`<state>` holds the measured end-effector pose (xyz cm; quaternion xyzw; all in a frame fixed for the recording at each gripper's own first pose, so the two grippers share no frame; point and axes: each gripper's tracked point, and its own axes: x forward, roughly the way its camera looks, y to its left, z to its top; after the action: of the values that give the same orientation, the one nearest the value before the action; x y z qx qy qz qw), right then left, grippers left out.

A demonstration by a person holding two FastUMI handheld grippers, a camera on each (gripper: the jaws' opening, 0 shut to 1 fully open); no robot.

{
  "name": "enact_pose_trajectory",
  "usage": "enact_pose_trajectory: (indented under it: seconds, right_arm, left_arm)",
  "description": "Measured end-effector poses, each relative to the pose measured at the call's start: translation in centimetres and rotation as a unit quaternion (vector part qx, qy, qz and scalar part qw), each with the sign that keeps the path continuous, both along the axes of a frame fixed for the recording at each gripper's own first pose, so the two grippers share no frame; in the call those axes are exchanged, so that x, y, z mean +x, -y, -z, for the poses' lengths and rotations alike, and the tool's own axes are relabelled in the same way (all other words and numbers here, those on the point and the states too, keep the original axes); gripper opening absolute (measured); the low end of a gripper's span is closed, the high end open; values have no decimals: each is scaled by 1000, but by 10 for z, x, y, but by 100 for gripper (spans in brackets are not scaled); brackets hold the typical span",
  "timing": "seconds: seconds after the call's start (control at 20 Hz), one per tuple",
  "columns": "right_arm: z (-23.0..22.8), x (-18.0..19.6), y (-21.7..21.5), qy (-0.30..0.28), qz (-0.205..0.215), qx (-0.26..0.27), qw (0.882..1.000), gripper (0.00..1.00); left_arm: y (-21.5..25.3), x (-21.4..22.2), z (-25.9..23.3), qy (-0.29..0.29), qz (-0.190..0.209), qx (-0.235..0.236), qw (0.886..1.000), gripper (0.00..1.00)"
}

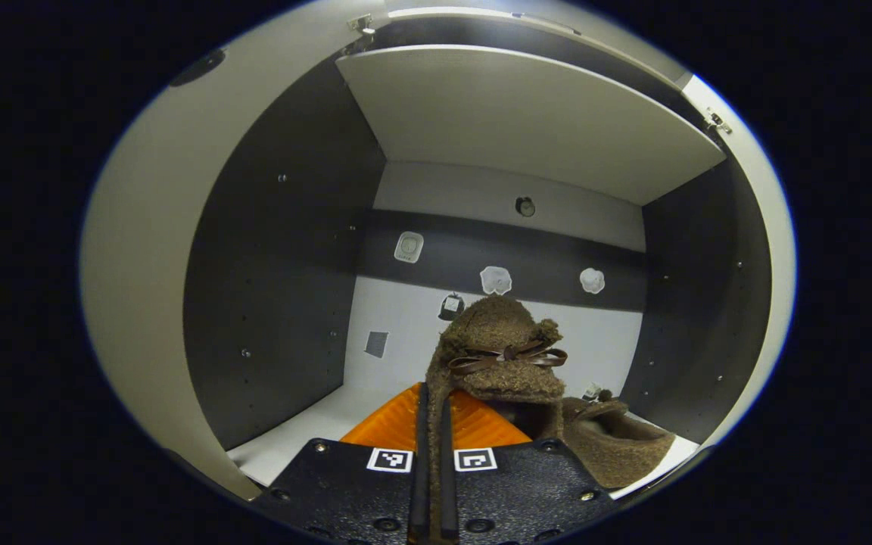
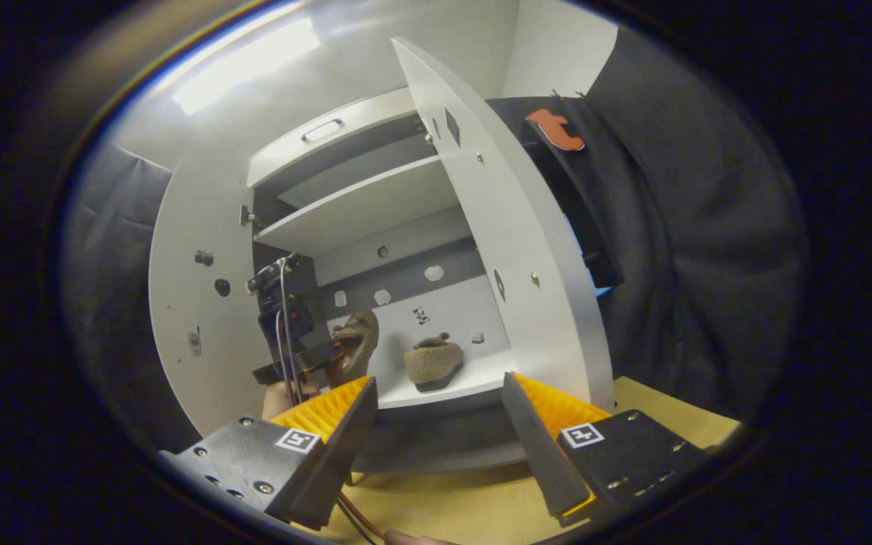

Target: Grab one shoe with the right hand and put it into the shoe cabinet, grab the other shoe with the left hand and put it into the shoe cabinet; then close the right door with the right hand and the left door with the left hand.

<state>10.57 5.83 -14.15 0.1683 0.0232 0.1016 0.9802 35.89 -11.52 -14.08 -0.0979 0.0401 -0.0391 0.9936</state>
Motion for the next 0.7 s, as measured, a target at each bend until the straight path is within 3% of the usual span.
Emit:
enact_pose_trajectory:
  seconds: [0.15, 0.25, 0.3, 0.5, 0.7]
  right_arm:
    - [-4, -2, -1, 12, -1, 6, 1000, 99]
    - [-3, -5, -1, 16, 1, -9, 1000, 99]
    - [-5, -10, -1, 15, 5, -16, 1000, 100]
    - [-3, -33, -6, 12, 8, -31, 999, 100]
    - [1, -54, -7, 5, 10, -31, 999, 100]
  left_arm:
    - [-4, 8, 12, 4, -2, 7, 1000, 21]
    - [-15, 13, 12, 10, -25, 2, 1000, 66]
    - [-18, 8, 13, 4, -30, 10, 999, 80]
    - [-14, -9, 5, 5, -14, 15, 1000, 94]
    - [-15, -41, -17, 30, 3, 34, 999, 96]
